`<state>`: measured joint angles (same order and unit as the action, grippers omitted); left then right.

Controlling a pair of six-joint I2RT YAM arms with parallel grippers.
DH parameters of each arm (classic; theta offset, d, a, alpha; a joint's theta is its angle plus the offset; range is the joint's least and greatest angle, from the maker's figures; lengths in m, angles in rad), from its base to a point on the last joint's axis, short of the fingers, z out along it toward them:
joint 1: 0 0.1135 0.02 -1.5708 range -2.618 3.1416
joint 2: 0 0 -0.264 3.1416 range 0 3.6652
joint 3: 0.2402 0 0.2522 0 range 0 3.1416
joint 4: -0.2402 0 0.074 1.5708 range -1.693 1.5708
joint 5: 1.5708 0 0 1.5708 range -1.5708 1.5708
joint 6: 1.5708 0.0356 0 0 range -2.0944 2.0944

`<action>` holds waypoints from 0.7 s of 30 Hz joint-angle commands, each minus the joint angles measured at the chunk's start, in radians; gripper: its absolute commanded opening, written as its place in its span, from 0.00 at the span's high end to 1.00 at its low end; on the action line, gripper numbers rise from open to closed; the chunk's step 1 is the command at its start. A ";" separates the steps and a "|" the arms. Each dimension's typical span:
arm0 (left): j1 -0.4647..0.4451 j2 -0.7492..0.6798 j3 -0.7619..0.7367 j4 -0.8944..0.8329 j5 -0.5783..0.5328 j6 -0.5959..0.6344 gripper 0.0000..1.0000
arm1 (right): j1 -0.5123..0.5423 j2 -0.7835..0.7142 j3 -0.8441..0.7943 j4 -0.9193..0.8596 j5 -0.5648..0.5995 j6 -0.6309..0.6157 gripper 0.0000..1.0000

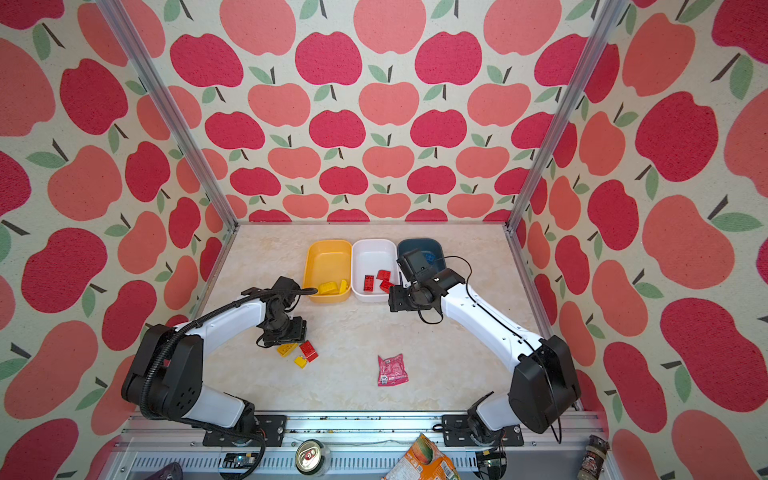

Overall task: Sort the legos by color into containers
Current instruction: 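Lower the left gripper and close it on the long yellow brick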

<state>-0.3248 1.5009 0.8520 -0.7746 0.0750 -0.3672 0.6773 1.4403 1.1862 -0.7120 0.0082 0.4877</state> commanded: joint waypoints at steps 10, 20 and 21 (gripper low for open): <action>-0.006 0.014 -0.022 -0.014 -0.020 -0.034 0.46 | -0.008 -0.023 -0.017 0.007 -0.014 0.026 0.30; -0.013 0.016 -0.030 -0.008 -0.030 -0.035 0.59 | -0.009 -0.034 -0.025 0.009 -0.008 0.031 0.30; -0.014 0.013 -0.030 -0.009 -0.033 -0.037 0.61 | -0.010 -0.036 -0.025 0.009 -0.008 0.031 0.30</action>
<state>-0.3321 1.5074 0.8345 -0.7734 0.0639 -0.4023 0.6735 1.4303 1.1717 -0.7040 0.0051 0.4999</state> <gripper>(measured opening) 0.403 0.704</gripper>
